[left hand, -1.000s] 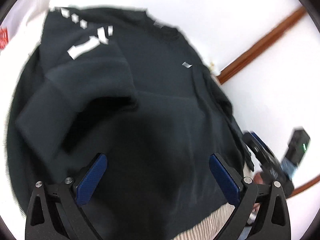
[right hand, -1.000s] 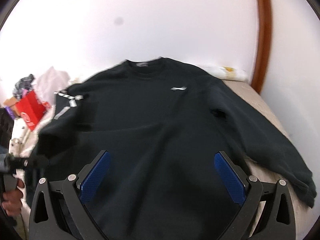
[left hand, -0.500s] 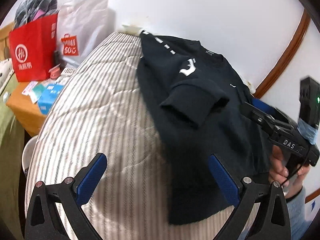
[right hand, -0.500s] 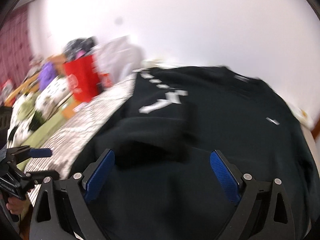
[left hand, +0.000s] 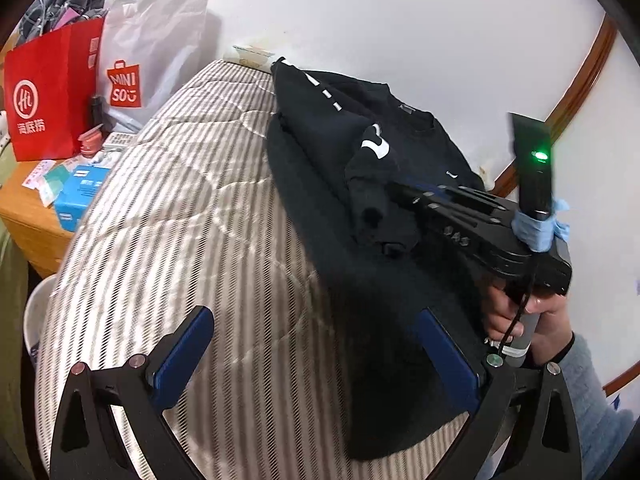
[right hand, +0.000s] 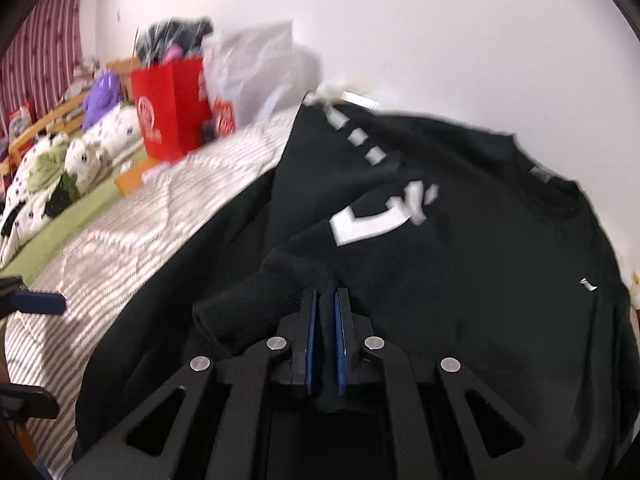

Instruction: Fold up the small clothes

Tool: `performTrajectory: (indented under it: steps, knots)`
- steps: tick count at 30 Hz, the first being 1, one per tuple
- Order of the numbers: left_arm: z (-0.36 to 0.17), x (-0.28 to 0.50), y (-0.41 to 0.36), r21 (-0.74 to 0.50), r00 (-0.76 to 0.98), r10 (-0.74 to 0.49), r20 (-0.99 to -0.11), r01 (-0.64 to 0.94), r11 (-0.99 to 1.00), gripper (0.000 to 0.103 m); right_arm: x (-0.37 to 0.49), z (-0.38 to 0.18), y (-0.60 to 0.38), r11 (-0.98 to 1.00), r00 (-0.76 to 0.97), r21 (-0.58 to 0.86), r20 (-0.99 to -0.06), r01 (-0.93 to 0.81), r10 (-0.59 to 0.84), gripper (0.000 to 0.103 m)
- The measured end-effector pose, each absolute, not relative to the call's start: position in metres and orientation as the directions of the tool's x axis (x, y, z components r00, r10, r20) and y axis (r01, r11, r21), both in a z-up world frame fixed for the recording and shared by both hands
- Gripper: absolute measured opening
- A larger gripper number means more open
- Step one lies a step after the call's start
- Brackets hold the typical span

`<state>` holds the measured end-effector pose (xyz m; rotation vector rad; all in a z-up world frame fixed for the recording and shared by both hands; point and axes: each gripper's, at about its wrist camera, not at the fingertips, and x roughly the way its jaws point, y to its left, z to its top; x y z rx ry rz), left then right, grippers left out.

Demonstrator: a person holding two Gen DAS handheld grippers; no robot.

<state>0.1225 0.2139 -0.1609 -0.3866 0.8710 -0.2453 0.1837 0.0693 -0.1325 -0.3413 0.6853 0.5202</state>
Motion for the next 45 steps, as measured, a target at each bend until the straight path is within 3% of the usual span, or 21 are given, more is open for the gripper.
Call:
performTrajectory:
  steps: [9, 16, 24, 25, 26, 28, 35, 39, 40, 42, 43, 45]
  knots:
    - [-0.153, 0.144, 0.186, -0.364, 0.639, -0.332, -0.694, 0.086, 0.927, 0.102, 0.205, -0.073, -0.044, 0.943, 0.821, -0.099, -0.526, -0.319, 0.222, 0.007]
    - [-0.149, 0.16, 0.169, -0.365, 0.632, -0.348, -0.693, 0.109, 0.925, 0.102, 0.248, -0.087, -0.144, 0.994, 0.798, 0.028, -0.594, -0.102, 0.099, 0.008]
    - [-0.143, 0.176, 0.157, -0.341, 0.622, -0.343, -0.704, 0.128, 0.931, 0.102, 0.236, -0.1, -0.202, 0.999, 0.78, 0.034, -0.626, 0.039, -0.009, 0.011]
    - [-0.143, 0.178, 0.156, -0.338, 0.62, -0.341, -0.707, 0.128, 0.932, 0.102, 0.232, -0.099, -0.206, 0.998, 0.778, 0.05, -0.628, 0.039, 0.001, 0.019]
    - [-0.143, 0.181, 0.155, -0.334, 0.618, -0.338, -0.709, 0.128, 0.934, 0.102, 0.229, -0.099, -0.206, 0.997, 0.774, 0.062, -0.633, 0.035, 0.012, 0.039]
    - [-0.143, 0.184, 0.152, -0.328, 0.617, -0.334, -0.712, 0.128, 0.936, 0.102, 0.221, -0.097, -0.206, 0.996, 0.775, 0.094, -0.629, 0.007, 0.054, 0.066]
    - [-0.145, 0.192, 0.141, -0.324, 0.609, -0.332, -0.72, 0.128, 0.937, 0.102, 0.223, -0.105, -0.146, 0.974, 0.733, 0.081, -0.646, -0.211, 0.213, 0.069]
    - [-0.148, 0.195, 0.135, -0.316, 0.605, -0.324, -0.727, 0.124, 0.941, 0.102, 0.243, -0.13, -0.104, 0.967, 0.682, -0.021, -0.713, -0.256, 0.165, 0.069]
    - [-0.149, 0.195, 0.135, -0.307, 0.609, -0.314, -0.728, 0.12, 0.944, 0.102, 0.252, -0.138, -0.099, 0.969, 0.669, -0.056, -0.733, -0.24, 0.124, 0.069]
    - [-0.151, 0.197, 0.133, -0.248, 0.632, -0.255, -0.732, 0.102, 0.964, 0.102, 0.268, -0.151, -0.095, 0.976, 0.659, -0.124, -0.751, -0.18, 0.026, 0.04]
    - [-0.153, 0.198, 0.132, -0.204, 0.643, -0.213, -0.735, 0.09, 0.975, 0.102, 0.274, -0.153, -0.097, 0.976, 0.655, -0.135, -0.756, -0.169, 0.009, 0.007]
    - [-0.155, 0.199, 0.132, -0.151, 0.653, -0.16, -0.74, 0.07, 0.986, 0.102, 0.276, -0.142, -0.11, 0.983, 0.674, -0.09, -0.737, -0.163, 0.044, 0.005]
